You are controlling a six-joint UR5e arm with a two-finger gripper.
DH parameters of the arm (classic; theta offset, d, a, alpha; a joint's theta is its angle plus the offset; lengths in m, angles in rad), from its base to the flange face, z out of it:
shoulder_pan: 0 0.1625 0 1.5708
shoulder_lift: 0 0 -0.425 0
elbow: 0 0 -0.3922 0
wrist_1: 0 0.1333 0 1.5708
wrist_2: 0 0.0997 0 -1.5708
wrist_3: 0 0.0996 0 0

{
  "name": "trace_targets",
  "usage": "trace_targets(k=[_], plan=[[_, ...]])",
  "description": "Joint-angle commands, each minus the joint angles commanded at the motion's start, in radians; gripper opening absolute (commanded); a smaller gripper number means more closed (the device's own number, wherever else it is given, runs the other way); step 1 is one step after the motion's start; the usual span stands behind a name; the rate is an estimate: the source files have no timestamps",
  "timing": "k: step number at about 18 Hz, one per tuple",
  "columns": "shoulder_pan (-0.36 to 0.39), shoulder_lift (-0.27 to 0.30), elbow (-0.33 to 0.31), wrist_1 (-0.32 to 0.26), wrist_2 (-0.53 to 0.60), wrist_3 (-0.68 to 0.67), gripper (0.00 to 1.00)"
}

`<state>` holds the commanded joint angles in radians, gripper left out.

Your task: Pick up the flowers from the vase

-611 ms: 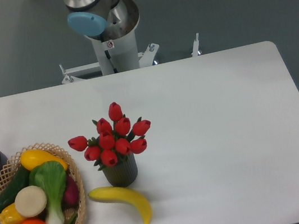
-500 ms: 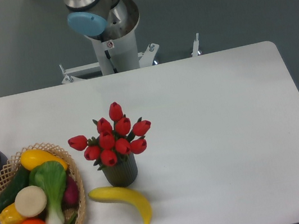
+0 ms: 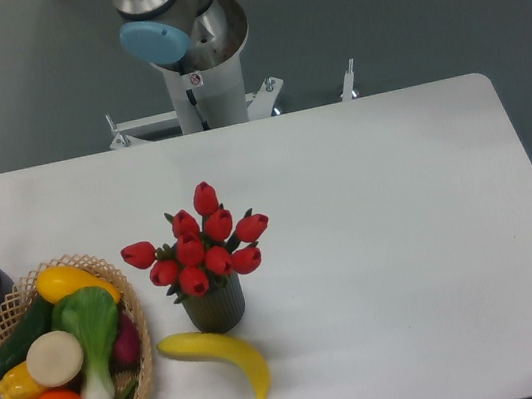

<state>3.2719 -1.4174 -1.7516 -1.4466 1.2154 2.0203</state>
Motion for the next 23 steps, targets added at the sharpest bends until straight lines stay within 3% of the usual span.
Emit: trace_targets(k=[8, 12, 16, 20, 23], plan=[[0.003, 0.024, -0.112, 0.032, -0.195, -0.219, 1.00], [0.002, 0.041, -0.196, 0.072, -0.310, -0.227, 1.00], [-0.003, 0.032, -0.261, 0.106, -0.557, -0.229, 1.00], [-0.049, 0.025, -0.322, 0.109, -0.652, -0.226, 1.00], [-0.090, 0.015, -0.327, 0.109, -0.698, -0.226, 1.00]])
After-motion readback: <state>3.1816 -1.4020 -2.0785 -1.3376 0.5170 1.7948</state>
